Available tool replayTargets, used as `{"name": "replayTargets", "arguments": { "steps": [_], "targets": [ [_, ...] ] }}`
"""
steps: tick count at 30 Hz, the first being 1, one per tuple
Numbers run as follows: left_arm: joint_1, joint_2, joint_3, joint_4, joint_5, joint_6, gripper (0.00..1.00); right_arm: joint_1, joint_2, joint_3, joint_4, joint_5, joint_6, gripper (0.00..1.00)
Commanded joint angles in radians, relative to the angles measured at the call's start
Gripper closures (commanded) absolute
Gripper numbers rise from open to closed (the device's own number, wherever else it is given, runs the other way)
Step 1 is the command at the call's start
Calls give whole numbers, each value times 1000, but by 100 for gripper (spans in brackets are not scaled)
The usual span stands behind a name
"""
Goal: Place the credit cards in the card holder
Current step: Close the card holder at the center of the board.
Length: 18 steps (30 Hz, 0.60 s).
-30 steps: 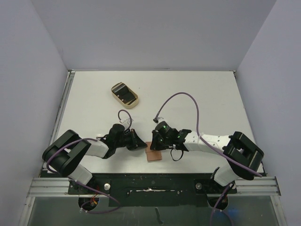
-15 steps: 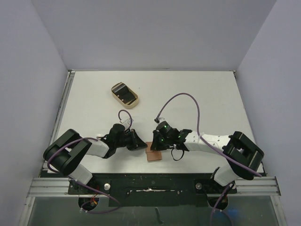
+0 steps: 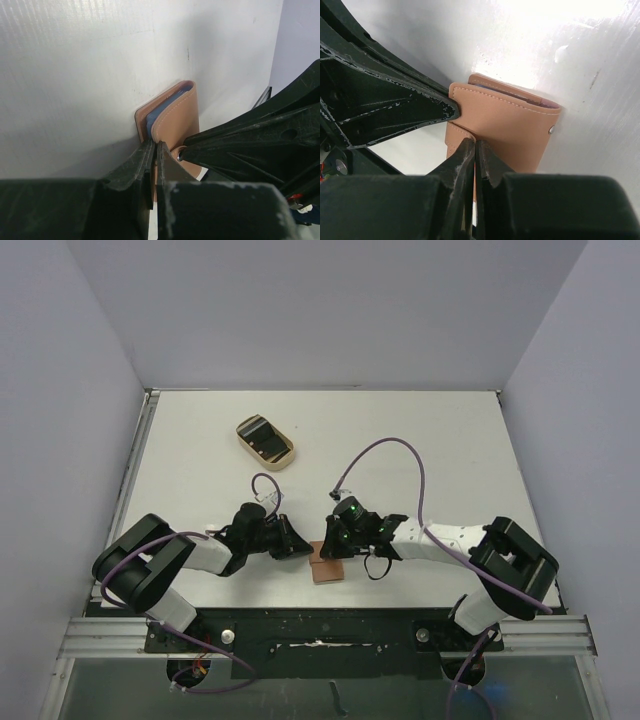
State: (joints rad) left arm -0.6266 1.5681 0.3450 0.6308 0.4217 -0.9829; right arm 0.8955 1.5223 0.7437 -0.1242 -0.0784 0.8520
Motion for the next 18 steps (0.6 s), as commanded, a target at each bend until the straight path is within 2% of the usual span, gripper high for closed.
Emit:
{"name": "replayTargets", "arguments": {
  "steps": [1,18],
  "targets": [
    [-5,-21,35,-9,-19,29,100,-6,-15,-26,-8,23,-2,100],
    [-11,-14,42,-25,-22,41,100,-10,-64,-12,-3,-13,-2,100]
  ]
}}
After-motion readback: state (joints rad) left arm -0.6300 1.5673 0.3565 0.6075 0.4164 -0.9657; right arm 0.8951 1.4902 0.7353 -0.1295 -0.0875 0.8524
